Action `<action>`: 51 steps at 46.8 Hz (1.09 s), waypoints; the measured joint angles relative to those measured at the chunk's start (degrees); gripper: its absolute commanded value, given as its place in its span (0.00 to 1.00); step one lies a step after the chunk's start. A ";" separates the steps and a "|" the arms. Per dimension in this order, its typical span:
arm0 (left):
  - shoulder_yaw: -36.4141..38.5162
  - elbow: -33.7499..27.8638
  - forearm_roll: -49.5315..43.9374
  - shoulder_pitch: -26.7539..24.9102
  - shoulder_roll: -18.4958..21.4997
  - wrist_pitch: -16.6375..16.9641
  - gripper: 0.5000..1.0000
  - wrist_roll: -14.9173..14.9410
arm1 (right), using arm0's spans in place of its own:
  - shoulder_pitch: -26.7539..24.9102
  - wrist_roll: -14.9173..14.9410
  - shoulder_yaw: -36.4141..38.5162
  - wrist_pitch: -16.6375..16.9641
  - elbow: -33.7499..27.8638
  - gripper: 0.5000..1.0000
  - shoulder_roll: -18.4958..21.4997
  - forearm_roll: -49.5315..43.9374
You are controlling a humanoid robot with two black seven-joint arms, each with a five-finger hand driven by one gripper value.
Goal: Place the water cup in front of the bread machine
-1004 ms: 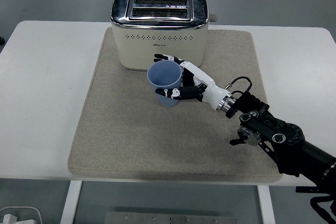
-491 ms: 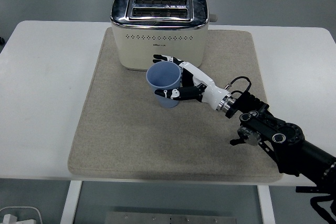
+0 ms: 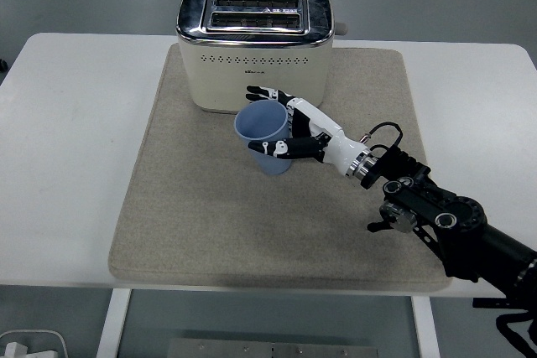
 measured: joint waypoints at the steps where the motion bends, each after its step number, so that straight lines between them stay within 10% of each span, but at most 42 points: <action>1: 0.00 -0.01 0.00 0.00 0.00 0.00 1.00 0.00 | 0.00 0.00 0.00 0.17 0.00 0.86 0.00 -0.02; 51: 0.00 -0.04 0.00 -0.03 0.00 0.01 1.00 0.00 | 1.13 0.00 0.32 3.16 0.73 0.86 -3.56 0.22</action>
